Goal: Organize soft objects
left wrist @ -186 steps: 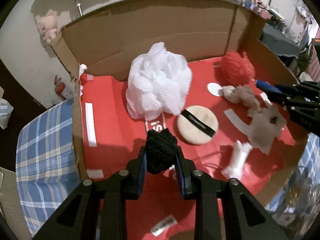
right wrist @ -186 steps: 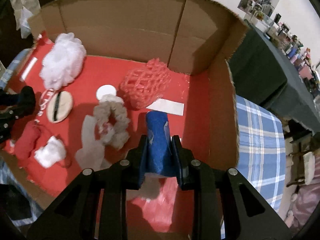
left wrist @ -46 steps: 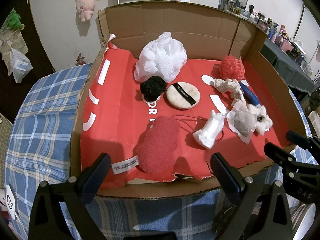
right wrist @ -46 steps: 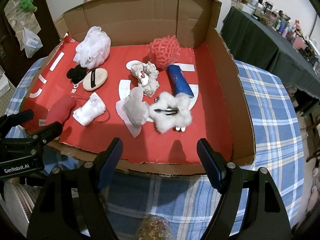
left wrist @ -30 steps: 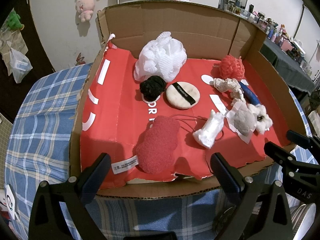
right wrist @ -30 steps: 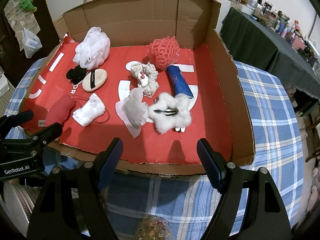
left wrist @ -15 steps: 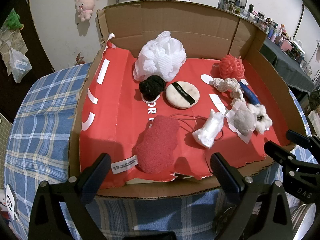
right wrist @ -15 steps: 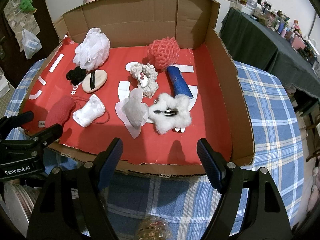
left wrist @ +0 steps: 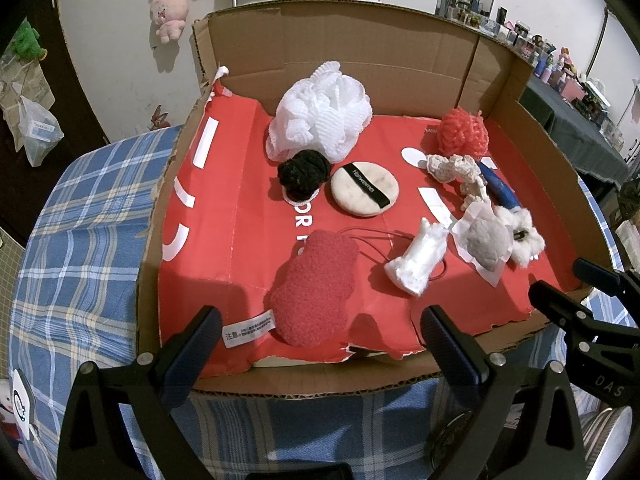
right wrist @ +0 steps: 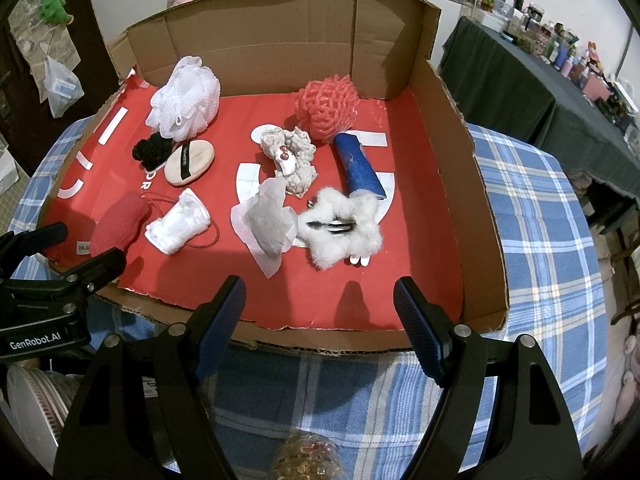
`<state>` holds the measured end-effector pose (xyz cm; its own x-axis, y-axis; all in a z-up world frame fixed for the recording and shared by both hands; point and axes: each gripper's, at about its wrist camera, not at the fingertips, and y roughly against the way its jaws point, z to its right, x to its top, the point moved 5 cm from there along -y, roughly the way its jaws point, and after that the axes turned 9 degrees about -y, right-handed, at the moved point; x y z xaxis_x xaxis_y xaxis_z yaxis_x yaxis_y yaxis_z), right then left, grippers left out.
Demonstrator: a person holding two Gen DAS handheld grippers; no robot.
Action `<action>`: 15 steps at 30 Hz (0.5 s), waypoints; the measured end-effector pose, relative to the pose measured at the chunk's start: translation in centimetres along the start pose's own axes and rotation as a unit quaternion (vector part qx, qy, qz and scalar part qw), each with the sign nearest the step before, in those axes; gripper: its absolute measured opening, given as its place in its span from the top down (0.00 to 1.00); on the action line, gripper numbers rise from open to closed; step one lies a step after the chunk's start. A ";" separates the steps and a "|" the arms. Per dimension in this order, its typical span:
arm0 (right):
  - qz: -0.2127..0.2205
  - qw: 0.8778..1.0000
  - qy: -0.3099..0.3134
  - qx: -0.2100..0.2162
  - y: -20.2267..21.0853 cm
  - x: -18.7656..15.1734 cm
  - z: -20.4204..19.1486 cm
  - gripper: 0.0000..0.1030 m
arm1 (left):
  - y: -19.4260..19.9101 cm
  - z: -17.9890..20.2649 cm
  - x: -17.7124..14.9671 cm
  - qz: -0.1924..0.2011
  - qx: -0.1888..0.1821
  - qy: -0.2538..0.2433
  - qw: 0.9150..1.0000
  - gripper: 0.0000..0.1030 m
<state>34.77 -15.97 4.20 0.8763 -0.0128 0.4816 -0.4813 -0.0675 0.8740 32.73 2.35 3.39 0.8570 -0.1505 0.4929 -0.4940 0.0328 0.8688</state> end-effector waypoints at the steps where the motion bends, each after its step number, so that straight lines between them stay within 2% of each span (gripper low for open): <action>1: 0.000 1.000 0.000 -0.001 0.0 0.0 0.0 0.26 | 0.0 0.0 0.0 0.000 -0.001 0.000 1.000 0.02; 15: 0.001 1.000 0.007 0.000 0.1 0.1 -0.1 0.26 | 0.0 0.3 -0.1 0.003 -0.002 -0.004 1.000 0.02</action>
<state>34.78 -15.84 4.30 0.8750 0.0004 0.4841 -0.4830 -0.0670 0.8731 32.61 2.05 3.36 0.8525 -0.1589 0.4979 -0.4988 0.0376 0.8659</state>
